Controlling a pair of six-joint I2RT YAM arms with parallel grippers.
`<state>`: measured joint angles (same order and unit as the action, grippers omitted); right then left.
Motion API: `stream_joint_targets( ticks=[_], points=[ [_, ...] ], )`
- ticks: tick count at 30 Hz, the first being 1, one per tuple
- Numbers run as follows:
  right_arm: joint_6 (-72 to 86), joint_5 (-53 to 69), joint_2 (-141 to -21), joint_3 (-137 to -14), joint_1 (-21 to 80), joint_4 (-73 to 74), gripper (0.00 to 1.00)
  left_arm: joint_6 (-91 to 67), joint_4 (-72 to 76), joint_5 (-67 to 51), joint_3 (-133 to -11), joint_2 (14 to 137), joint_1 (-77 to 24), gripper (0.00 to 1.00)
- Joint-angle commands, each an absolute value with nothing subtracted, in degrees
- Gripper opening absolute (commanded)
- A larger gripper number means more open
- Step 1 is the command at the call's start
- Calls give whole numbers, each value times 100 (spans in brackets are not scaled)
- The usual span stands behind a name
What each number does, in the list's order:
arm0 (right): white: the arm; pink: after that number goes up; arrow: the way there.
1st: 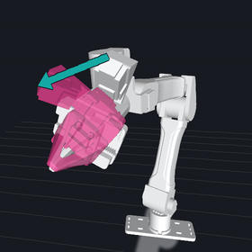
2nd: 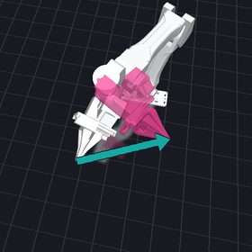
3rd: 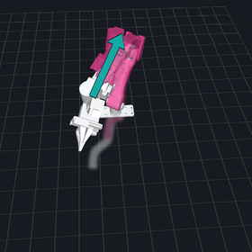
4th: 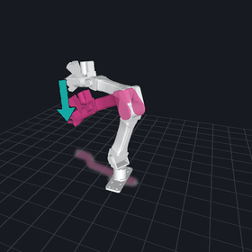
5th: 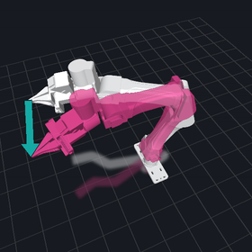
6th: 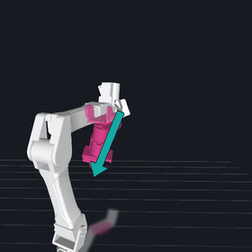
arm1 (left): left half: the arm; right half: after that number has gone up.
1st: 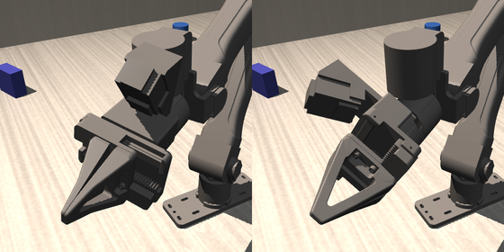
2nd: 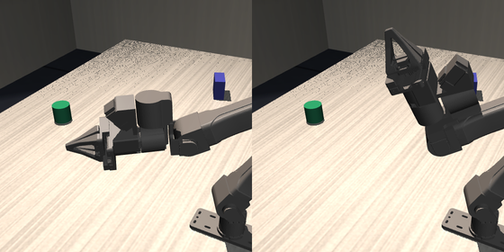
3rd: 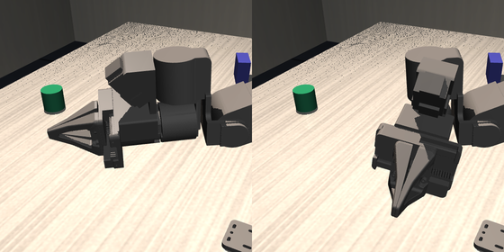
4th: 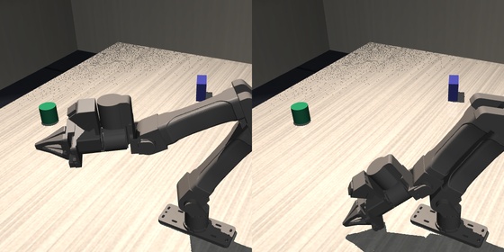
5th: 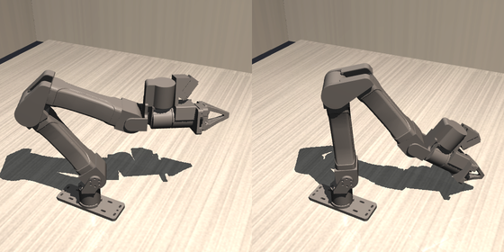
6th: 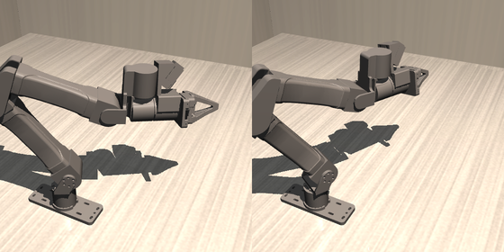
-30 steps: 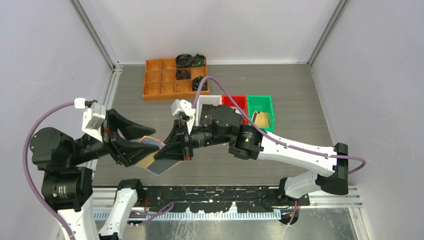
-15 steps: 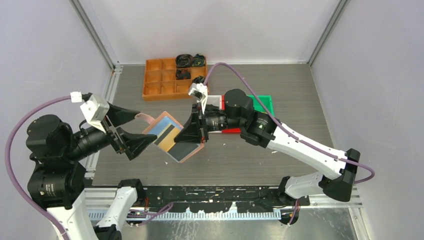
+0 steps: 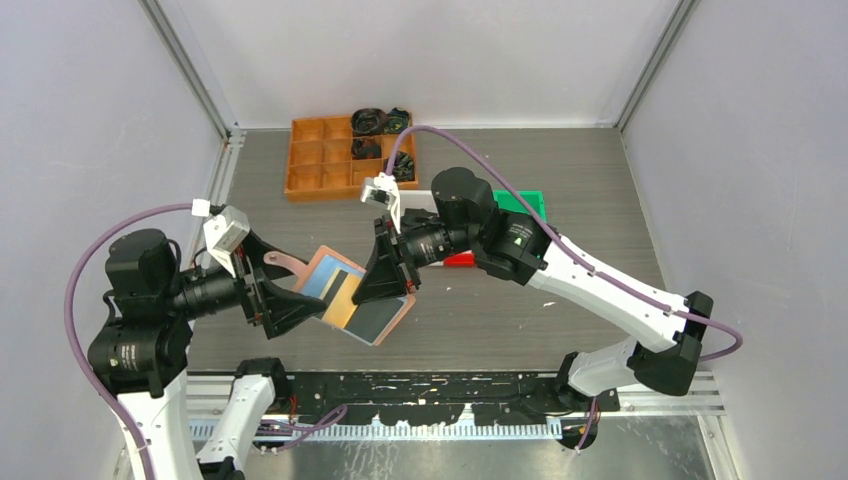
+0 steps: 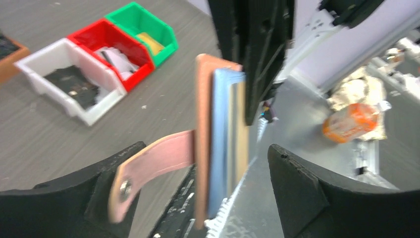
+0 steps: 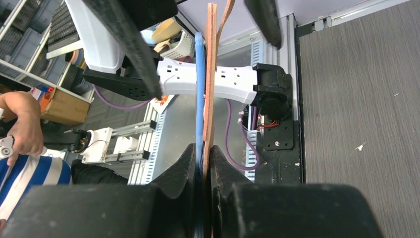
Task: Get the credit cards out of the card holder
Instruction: Remove the credit card from the card holder.
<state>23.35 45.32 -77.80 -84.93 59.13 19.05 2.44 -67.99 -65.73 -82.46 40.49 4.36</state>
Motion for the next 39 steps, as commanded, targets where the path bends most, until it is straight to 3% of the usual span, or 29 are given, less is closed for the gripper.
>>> stream_joint_targets(
  ticks=[1, 4, 13, 18, 21, 22, 24, 27, 29, 34, 39],
  points=[
    [2227, 4674, -7840, -8899, 5919, 1823, 1, -998, -5859, -7587, -7987, 3846, 434, 87],
    [2220, 4641, -7883, -8953, 5908, 1786, 1, -1888, -4937, -7733, -7595, 3608, 432, 72],
    [2431, 4822, -8010, -9069, 5896, 1459, 1, -1538, -5321, -6906, -7372, 3463, 431, 34],
    [2934, 5037, -8197, -9007, 5892, 795, 1, -1959, -5042, -6956, -7226, 3505, 435, 19],
    [3124, 5035, -8249, -8878, 5893, 302, 2, -2623, -4465, -7145, -7016, 3458, 432, 20],
    [3195, 5040, -8248, -8818, 5897, 138, 5, -2874, -4187, -7185, -6935, 3424, 435, 20],
    [3240, 5077, -8228, -8708, 5896, -86, 23, -3220, -3864, -7247, -6830, 3394, 431, 16],
    [3153, 4981, -8068, -8478, 5821, -210, 49, -3181, -3951, -6922, -6880, 3428, 431, 0],
    [3188, 4819, -7858, -8238, 5660, -369, 59, -2976, -4198, -6565, -7000, 3474, 426, 0],
    [3338, 3413, -6965, -7588, 5165, -503, 72, -2928, -4089, -5717, -6877, 3389, 433, 0],
    [3508, 1555, -5855, -6718, 4975, -931, 72, -3011, -4081, -5128, -6794, 3405, 430, 0]
  ],
)
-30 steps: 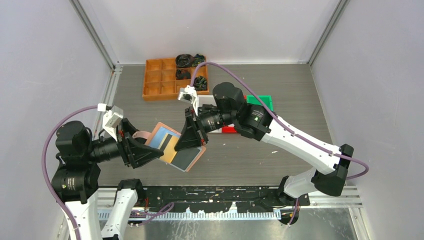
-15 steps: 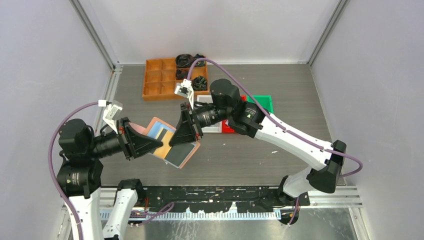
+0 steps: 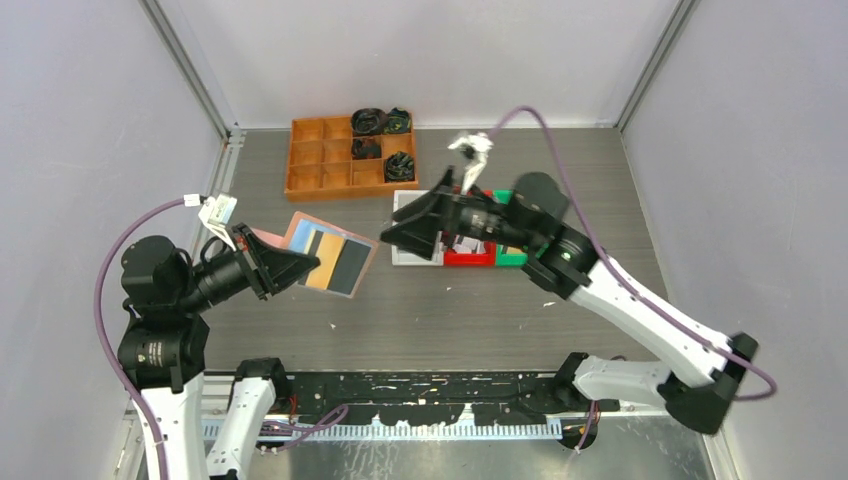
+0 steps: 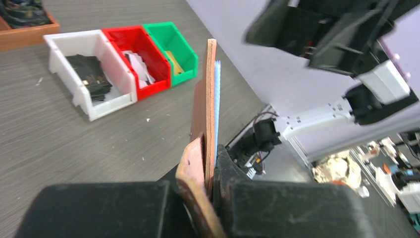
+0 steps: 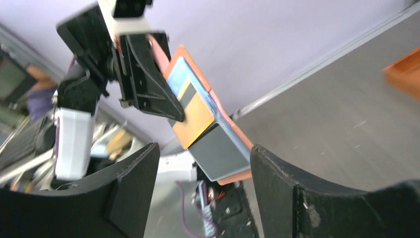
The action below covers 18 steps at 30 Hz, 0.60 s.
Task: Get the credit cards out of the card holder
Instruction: Remove the credit card from the card holder.
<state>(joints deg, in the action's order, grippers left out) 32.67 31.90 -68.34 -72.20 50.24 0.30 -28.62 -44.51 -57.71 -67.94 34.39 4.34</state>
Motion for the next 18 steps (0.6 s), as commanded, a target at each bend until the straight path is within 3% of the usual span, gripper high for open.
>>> stream_joint_targets(
  ticks=[1, 5, 10, 18],
  points=[
    [3722, 1476, -5722, -6523, 4974, -1169, 72, -3058, -4054, -5097, -6790, 3423, 428, 0],
    [4642, 2258, -5921, -6449, 4973, -1682, 72, -3427, -3770, -5192, -6693, 3461, 430, 0],
    [6340, 3001, -6779, -6107, 5007, -3538, 74, -3814, -3592, -5308, -6746, 3553, 430, 0],
    [6706, 3164, -7568, -6331, 5371, -3986, 70, -4405, -3156, -5293, -6681, 3527, 432, 0]
  ],
)
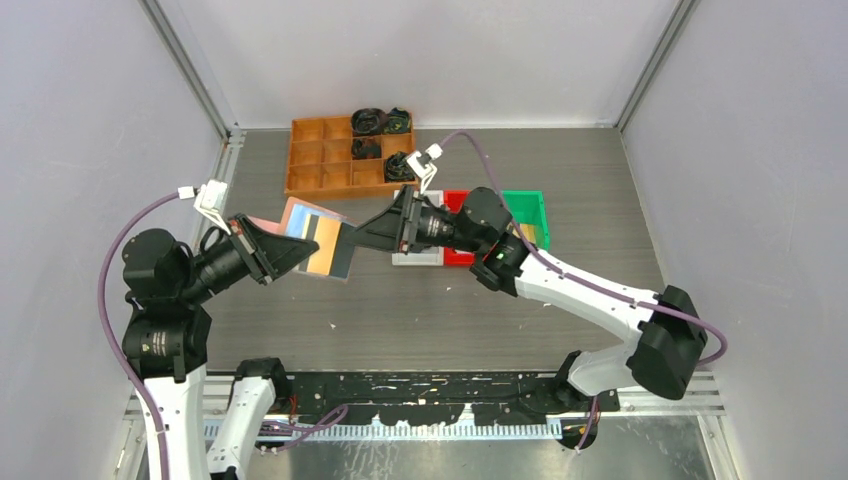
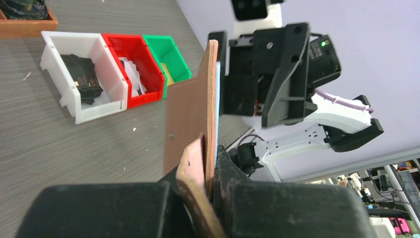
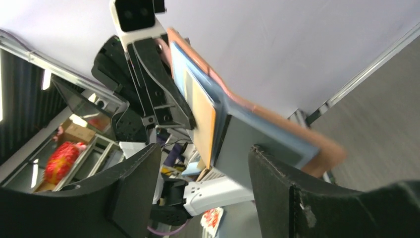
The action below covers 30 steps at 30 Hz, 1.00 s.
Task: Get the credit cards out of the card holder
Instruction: Remove the credit card from the card holder.
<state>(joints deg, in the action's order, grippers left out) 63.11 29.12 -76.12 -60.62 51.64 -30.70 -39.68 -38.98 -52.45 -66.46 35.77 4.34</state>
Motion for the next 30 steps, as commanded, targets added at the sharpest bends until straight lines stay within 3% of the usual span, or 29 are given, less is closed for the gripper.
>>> stream_joint_targets(
  ticks=[1, 8, 12, 17, 21, 30],
  points=[
    [6744, 3172, -7628, -6363, 5383, -3961, 69, -4444, -3143, -5291, -6680, 3525, 431, 0],
    [6839, 3099, -7862, -6364, 5416, -4012, 64, -4737, -2996, -5361, -6665, 3491, 430, 0],
    [7120, 3110, -8119, -6354, 5410, -4333, 55, -4948, -2898, -5494, -6623, 3480, 431, 0],
    [7412, 3103, -8333, -6341, 5423, -4819, 55, -5816, -1768, -6189, -6300, 3339, 428, 0],
    [7590, 3105, -8454, -6410, 5447, -5233, 54, -5766, -1933, -6118, -6286, 3271, 431, 0],
    [8242, 3207, -8645, -6363, 5480, -6370, 34, -4993, -2973, -5380, -6429, 3300, 431, 0]
  ],
)
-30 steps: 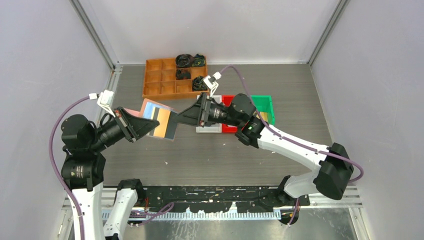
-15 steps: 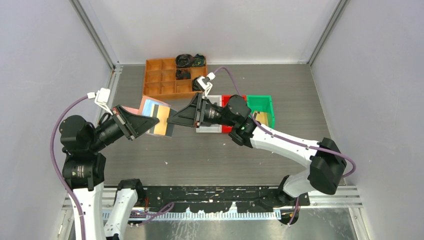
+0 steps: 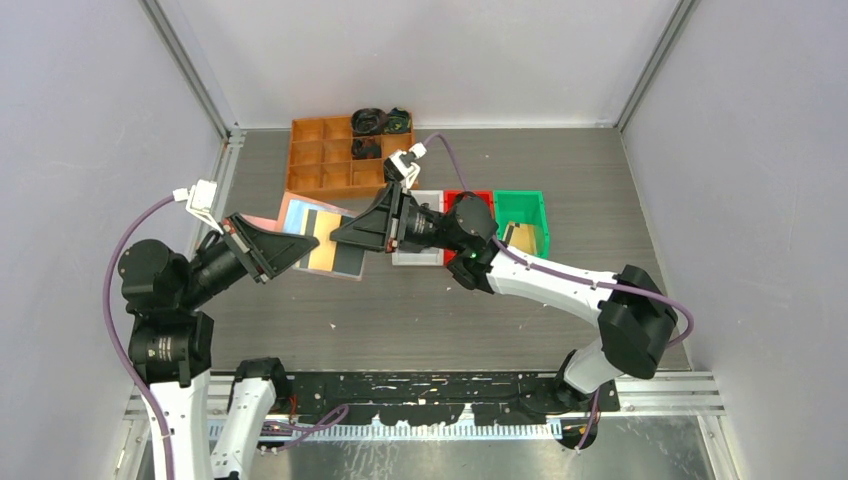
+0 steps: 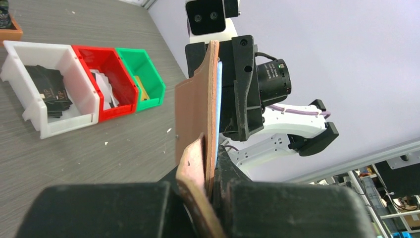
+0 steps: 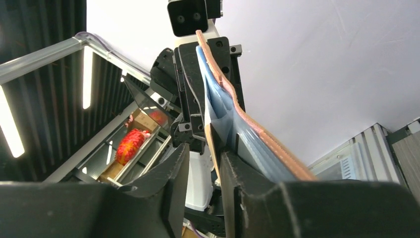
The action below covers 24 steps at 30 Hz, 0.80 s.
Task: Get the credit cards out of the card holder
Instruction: Remove the credit card from the card holder.
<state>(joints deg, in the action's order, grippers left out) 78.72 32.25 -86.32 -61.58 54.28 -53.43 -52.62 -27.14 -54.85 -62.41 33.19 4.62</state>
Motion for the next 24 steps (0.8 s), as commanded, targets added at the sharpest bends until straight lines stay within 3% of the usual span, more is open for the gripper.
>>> stream_joint_targets(
  ticks=[1, 8, 15, 21, 24],
  points=[
    [8278, 3208, -8645, -6349, 5483, -6406, 33, -4985, -3010, -5338, -6433, 3304, 431, 0],
    [8235, 3104, -8641, -6262, 5484, -6501, 18, -5182, -2876, -5364, -6477, 3341, 434, 0],
    [7938, 2725, -8526, -5636, 5482, -7194, 14, -5457, -2477, -5588, -6451, 3398, 430, 0],
    [7905, 2368, -8456, -5266, 5471, -7470, 1, -5661, -2341, -5608, -6446, 3382, 429, 1],
    [7902, 2299, -8439, -5285, 5474, -7439, 1, -5718, -2333, -5613, -6372, 3337, 431, 1]
  ],
)
